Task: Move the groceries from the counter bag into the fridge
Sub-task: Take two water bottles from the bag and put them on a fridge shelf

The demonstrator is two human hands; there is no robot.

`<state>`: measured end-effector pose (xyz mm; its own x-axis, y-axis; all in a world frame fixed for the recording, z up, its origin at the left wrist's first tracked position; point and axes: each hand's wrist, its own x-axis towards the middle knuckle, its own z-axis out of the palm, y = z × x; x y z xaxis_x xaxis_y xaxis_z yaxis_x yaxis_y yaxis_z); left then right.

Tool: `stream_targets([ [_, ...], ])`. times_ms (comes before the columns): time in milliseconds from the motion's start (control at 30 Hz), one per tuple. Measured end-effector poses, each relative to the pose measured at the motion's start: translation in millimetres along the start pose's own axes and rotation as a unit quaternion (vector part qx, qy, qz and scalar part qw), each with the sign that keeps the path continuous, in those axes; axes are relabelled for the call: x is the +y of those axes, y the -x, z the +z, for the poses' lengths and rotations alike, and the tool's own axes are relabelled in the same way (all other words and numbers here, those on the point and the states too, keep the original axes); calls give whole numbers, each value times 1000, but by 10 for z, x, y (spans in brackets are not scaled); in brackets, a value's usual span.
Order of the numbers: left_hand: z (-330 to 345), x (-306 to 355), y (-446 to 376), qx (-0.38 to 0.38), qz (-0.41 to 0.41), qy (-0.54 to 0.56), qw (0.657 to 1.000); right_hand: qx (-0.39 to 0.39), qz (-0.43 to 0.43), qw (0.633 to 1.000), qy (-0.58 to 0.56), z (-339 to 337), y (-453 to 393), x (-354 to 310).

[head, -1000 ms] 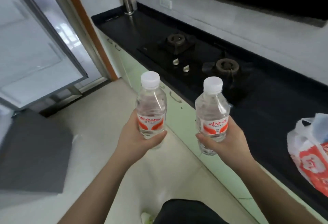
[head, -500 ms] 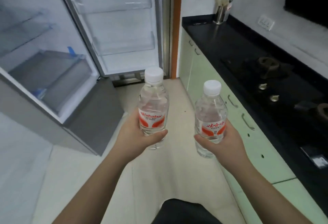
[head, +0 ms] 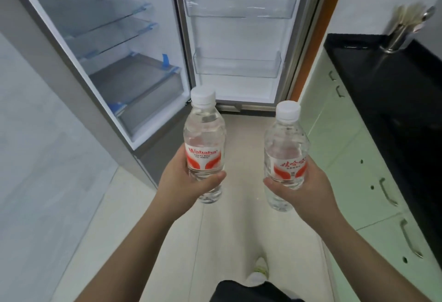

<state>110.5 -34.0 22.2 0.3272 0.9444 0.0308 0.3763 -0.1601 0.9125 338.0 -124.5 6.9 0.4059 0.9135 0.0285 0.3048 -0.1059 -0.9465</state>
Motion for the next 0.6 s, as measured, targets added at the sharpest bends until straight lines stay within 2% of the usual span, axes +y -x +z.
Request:
stream_targets([
  [367, 317, 299, -909, 98, -24, -7, 995, -64, -47, 997, -10, -230, -1432, -19],
  [600, 201, 326, -1197, 150, -44, -13, 988, -117, -73, 990, -25, -32, -1994, -120],
])
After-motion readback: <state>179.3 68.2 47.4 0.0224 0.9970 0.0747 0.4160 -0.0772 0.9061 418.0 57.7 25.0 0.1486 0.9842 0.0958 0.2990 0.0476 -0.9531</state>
